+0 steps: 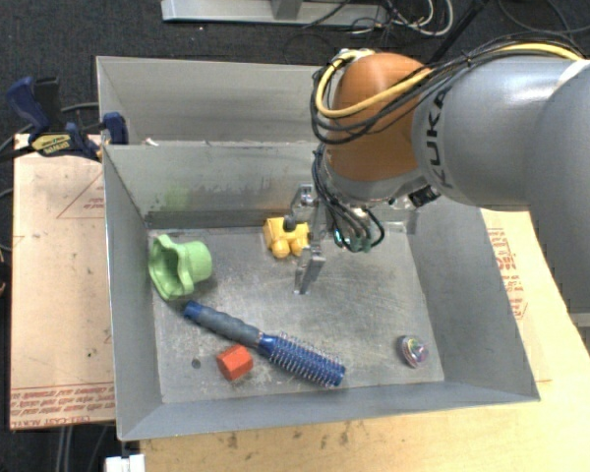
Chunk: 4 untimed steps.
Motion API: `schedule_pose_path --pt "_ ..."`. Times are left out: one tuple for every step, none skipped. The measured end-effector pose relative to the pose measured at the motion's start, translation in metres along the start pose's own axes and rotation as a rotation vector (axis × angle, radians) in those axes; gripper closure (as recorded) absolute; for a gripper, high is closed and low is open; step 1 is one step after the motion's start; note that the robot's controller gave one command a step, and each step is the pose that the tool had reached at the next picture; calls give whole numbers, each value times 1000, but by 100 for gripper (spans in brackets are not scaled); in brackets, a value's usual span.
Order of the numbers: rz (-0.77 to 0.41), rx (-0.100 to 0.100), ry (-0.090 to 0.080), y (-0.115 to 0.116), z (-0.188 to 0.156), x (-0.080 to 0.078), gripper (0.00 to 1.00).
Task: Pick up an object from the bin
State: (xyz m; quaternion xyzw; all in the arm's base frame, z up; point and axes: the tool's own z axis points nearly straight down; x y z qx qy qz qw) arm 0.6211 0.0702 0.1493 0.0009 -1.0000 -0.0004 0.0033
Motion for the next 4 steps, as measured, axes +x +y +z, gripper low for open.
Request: schedule_pose_path --pt "-9 -1 1 55 5 104 0" --pt "-176 1 -6 32 68 106 0" --pt "-176 0 -7 33 68 106 100" --pt "-333 2 -17 16 -85 86 100"
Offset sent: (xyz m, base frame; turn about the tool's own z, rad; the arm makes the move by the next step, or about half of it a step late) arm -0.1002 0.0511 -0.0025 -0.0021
